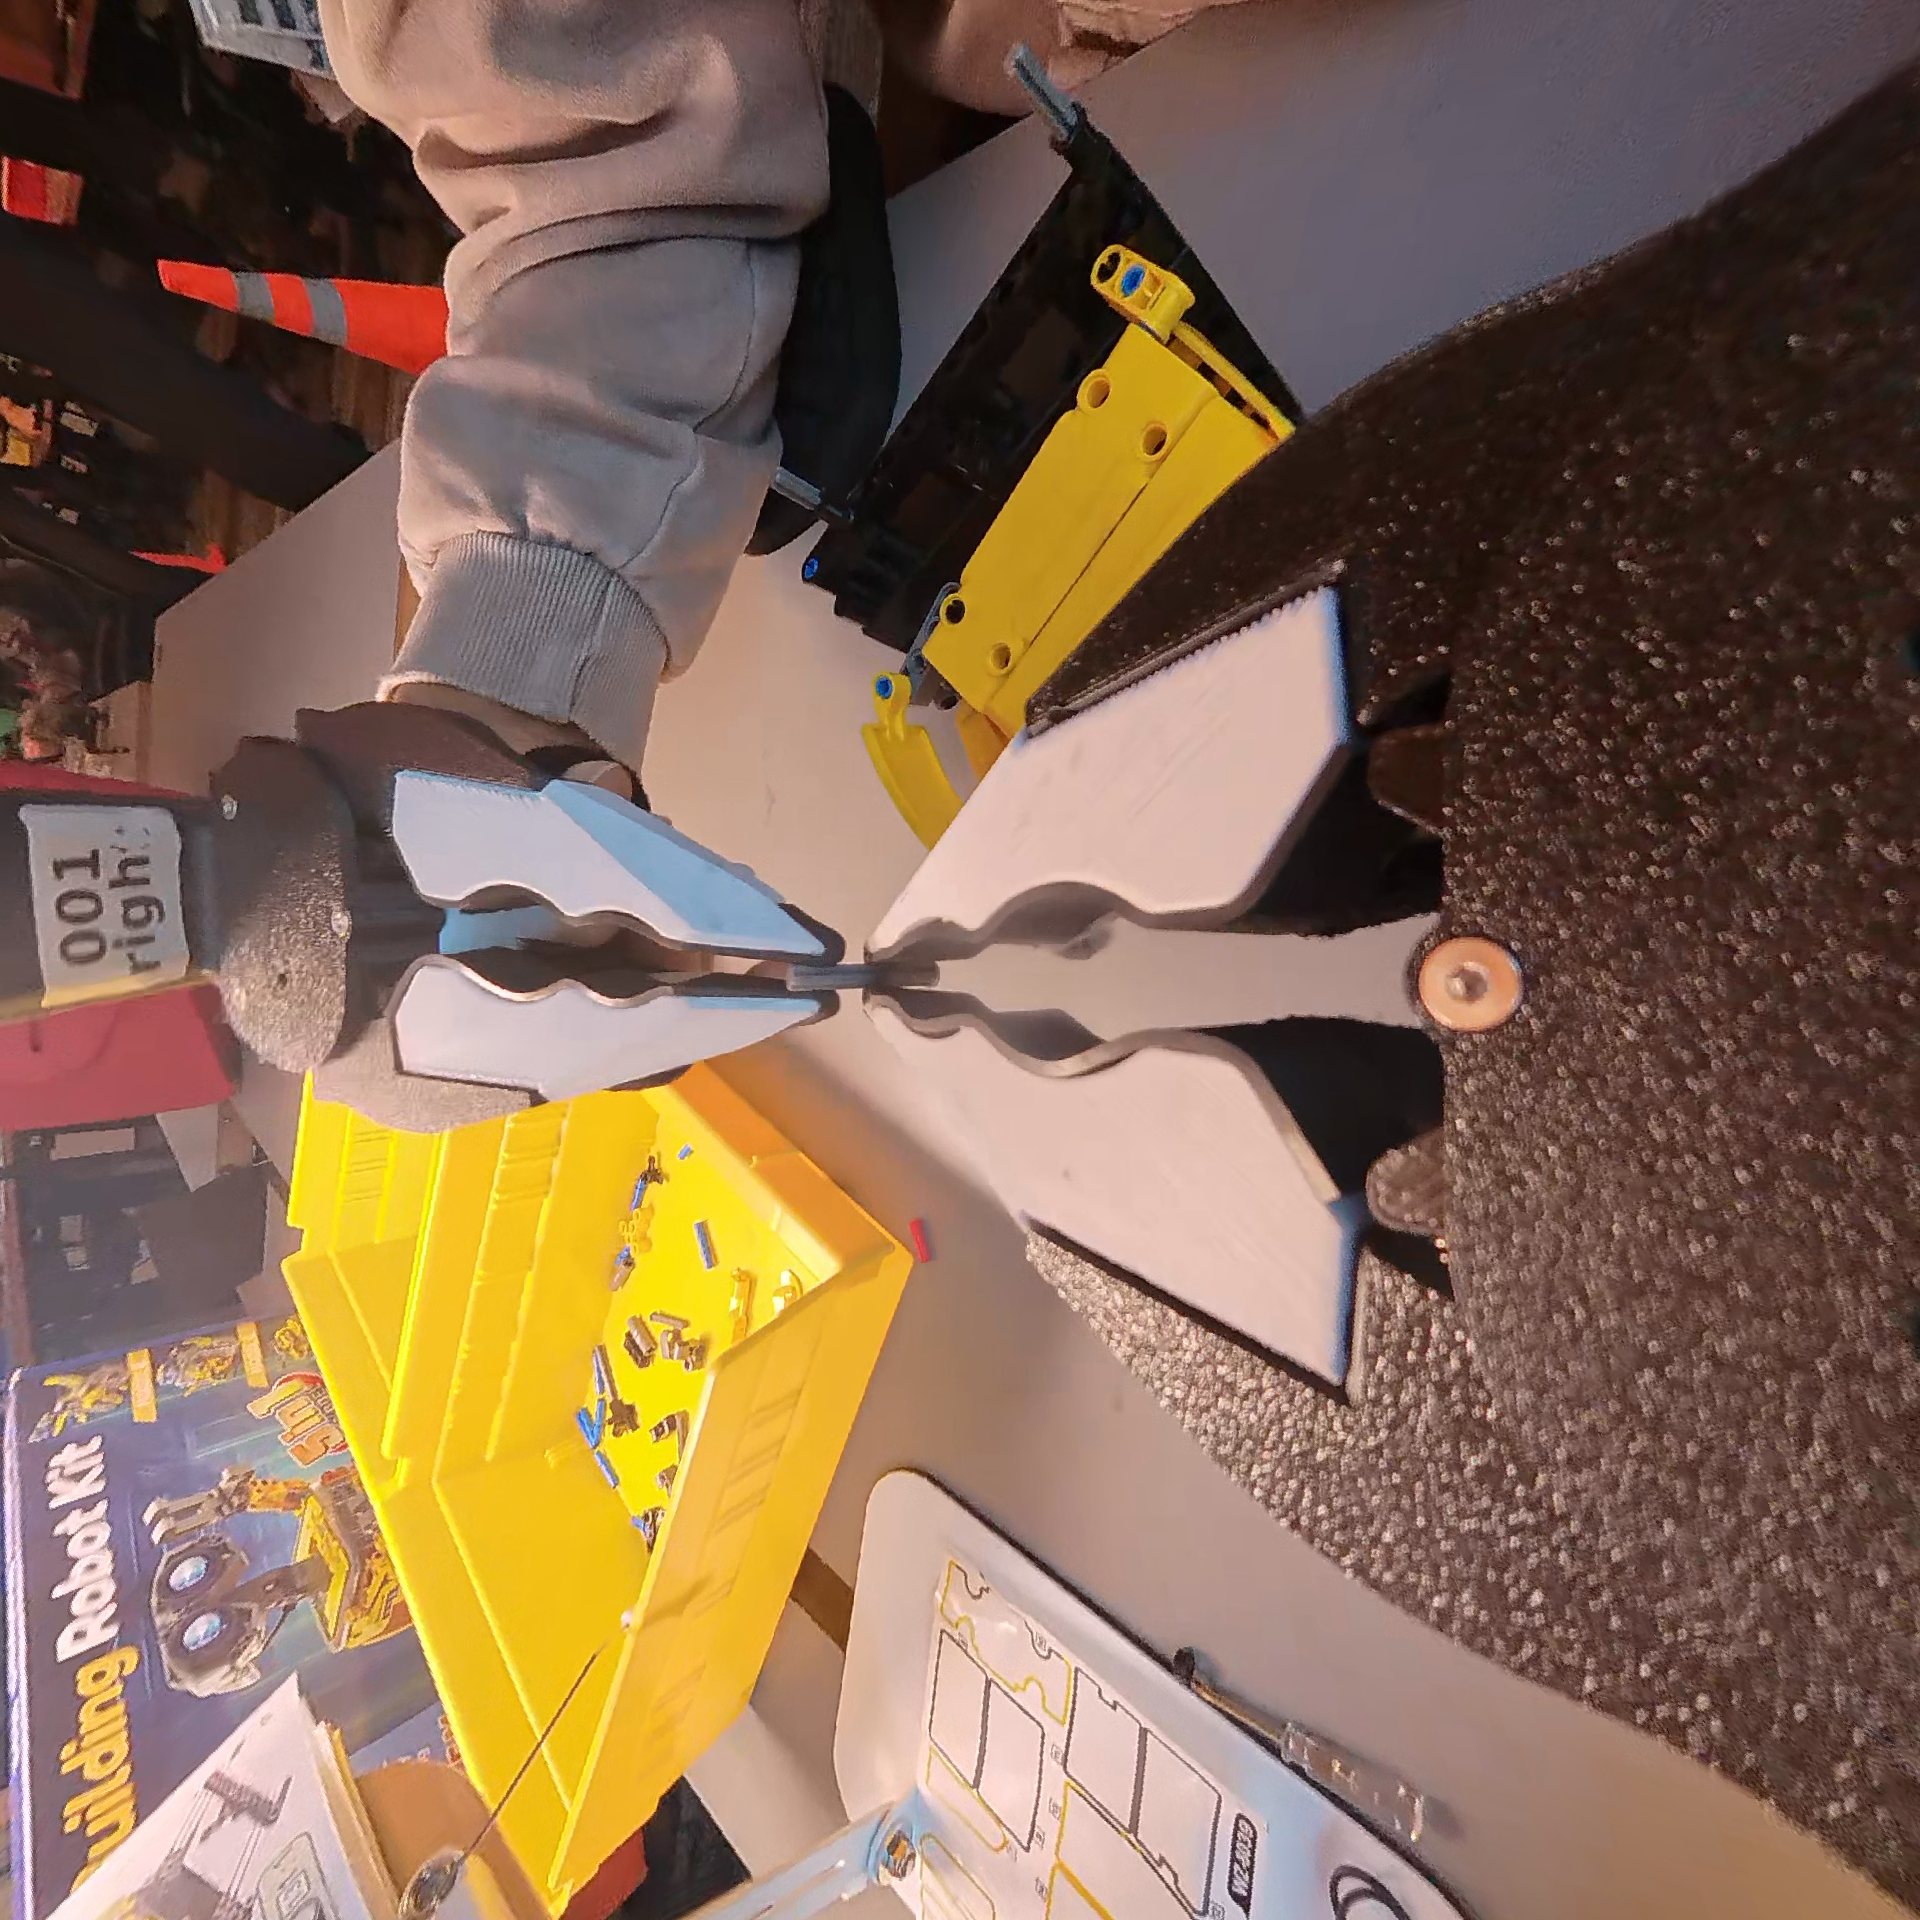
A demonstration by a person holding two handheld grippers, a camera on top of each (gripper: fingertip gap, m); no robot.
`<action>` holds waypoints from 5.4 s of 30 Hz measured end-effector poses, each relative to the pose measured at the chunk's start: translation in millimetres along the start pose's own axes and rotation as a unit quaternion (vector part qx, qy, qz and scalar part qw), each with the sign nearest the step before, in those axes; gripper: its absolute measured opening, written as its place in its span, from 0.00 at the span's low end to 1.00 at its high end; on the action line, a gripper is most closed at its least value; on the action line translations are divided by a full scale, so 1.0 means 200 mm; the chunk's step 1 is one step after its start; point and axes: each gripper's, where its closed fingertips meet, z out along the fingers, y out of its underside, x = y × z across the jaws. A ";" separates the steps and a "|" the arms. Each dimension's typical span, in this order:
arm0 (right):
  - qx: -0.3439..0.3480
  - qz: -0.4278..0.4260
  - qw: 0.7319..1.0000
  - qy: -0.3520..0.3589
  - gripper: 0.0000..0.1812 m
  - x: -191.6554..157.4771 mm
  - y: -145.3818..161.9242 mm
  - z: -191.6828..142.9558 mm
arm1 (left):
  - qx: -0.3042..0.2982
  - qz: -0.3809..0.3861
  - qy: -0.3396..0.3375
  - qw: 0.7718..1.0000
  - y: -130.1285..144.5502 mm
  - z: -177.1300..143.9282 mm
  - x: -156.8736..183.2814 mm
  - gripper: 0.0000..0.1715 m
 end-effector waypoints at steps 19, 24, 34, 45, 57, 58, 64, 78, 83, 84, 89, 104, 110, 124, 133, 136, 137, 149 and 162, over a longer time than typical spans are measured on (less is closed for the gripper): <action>-0.228 -0.001 0.948 0.221 0.18 0.36 0.36 -0.38 | 0.003 -0.068 -0.096 0.993 0.07 -0.14 -0.27 0.17; -0.345 0.029 0.938 0.020 0.13 0.02 0.67 -0.13 | -0.003 -0.072 -0.087 0.994 0.09 -0.12 -0.25 0.17; -0.266 -0.019 0.962 0.064 0.03 0.12 0.52 -0.05 | -0.028 -0.048 -0.037 0.998 0.08 -0.07 -0.13 0.17; -0.134 -0.123 0.982 0.051 0.03 -0.06 0.09 0.00 | -0.053 0.067 0.003 0.996 0.01 -0.04 0.06 0.05; -0.101 -0.121 0.978 0.138 0.15 0.07 -0.02 -0.22 | -0.314 0.040 -0.418 0.852 0.00 -1.15 -0.37 0.04; -0.108 -0.119 0.977 0.138 0.15 0.07 -0.01 -0.23 | -0.336 0.007 -0.443 0.831 0.05 -1.30 -0.36 0.04; -0.157 -0.083 0.981 0.076 0.15 -0.02 0.10 -0.26 | -0.543 -0.200 -0.468 0.668 0.63 -2.12 -0.09 0.04; -0.210 -0.064 0.971 -0.096 0.16 -0.47 0.14 -0.25 | -0.394 -0.139 -0.552 0.722 0.60 -2.13 -0.16 0.15; -0.239 -0.071 0.964 -0.091 0.16 -0.50 0.17 -0.22 | -0.188 -0.024 -0.400 0.897 0.21 -1.33 -0.15 0.21; -0.239 -0.076 0.964 -0.089 0.16 -0.51 0.17 -0.21 | -0.154 -0.018 -0.357 0.921 0.16 -1.17 -0.11 0.22; -0.240 -0.111 0.963 -0.047 0.05 -0.48 0.14 -0.10 | -0.082 -0.017 -0.155 0.984 0.15 -0.55 0.11 0.32; -0.251 -0.089 0.964 0.000 0.08 -0.50 0.22 -0.04 | -0.022 -0.053 0.042 0.998 0.26 -0.29 0.36 0.00; -0.259 -0.113 0.959 0.009 0.10 -0.46 0.19 0.00 | -0.019 -0.023 0.031 0.999 0.26 -0.32 0.38 0.01; -0.417 -0.133 0.888 -0.140 0.33 -0.45 0.29 0.09 | -0.076 -0.032 0.027 0.996 0.41 -0.22 0.39 0.26; -0.447 -0.105 0.884 -0.087 0.31 -0.43 0.29 0.05 | -0.089 -0.060 0.005 0.994 0.41 -0.22 0.36 0.22; -0.448 -0.094 0.886 -0.082 0.27 -0.46 0.28 0.03 | -0.087 -0.069 0.013 0.994 0.41 -0.22 0.36 0.20; -0.450 -0.087 0.885 -0.080 0.27 -0.47 0.28 0.03 | -0.089 -0.065 0.011 0.994 0.41 -0.21 0.37 0.20; -0.408 -0.022 0.911 -0.050 0.25 -0.46 0.27 0.04 | -0.097 -0.091 -0.022 0.991 0.42 -0.23 0.31 0.19; -0.340 -0.097 0.930 -0.106 0.56 -0.66 0.27 -0.08 | -0.063 -0.086 0.014 0.994 0.40 -0.22 0.34 0.24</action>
